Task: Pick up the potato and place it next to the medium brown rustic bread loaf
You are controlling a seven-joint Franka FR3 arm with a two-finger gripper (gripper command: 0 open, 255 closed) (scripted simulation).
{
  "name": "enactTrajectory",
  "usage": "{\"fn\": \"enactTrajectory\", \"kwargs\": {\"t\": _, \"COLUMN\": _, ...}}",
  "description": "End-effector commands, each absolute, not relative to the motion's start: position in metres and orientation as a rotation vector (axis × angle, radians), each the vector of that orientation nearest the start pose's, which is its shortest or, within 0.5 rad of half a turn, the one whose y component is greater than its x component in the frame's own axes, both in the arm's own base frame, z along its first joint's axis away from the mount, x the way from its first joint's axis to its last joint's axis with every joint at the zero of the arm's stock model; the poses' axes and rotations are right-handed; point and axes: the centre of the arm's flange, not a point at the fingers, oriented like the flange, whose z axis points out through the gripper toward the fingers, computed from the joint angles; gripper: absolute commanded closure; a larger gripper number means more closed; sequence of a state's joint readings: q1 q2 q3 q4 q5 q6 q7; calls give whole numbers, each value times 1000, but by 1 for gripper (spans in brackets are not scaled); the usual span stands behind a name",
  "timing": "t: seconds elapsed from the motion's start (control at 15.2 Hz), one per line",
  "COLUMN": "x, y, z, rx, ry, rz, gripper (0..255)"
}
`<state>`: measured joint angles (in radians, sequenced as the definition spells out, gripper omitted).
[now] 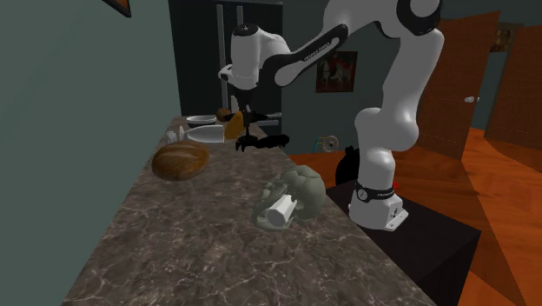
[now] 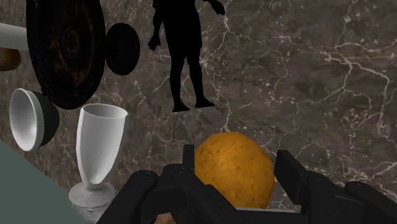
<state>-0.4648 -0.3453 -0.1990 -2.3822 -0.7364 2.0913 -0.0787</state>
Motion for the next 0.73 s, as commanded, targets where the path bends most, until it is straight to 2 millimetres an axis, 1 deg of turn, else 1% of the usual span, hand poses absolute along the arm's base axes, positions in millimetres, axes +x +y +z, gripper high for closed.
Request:
{"fn": "enactTrajectory", "kwargs": {"t": 0.0, "x": 315, "y": -335, "z": 462, "rx": 2559, "ry": -274, "rz": -203, "gripper": 255}}
{"fn": "enactTrajectory", "kwargs": {"t": 0.66, "x": 315, "y": -335, "z": 409, "rx": 2559, "ry": -274, "rz": -203, "gripper": 255}}
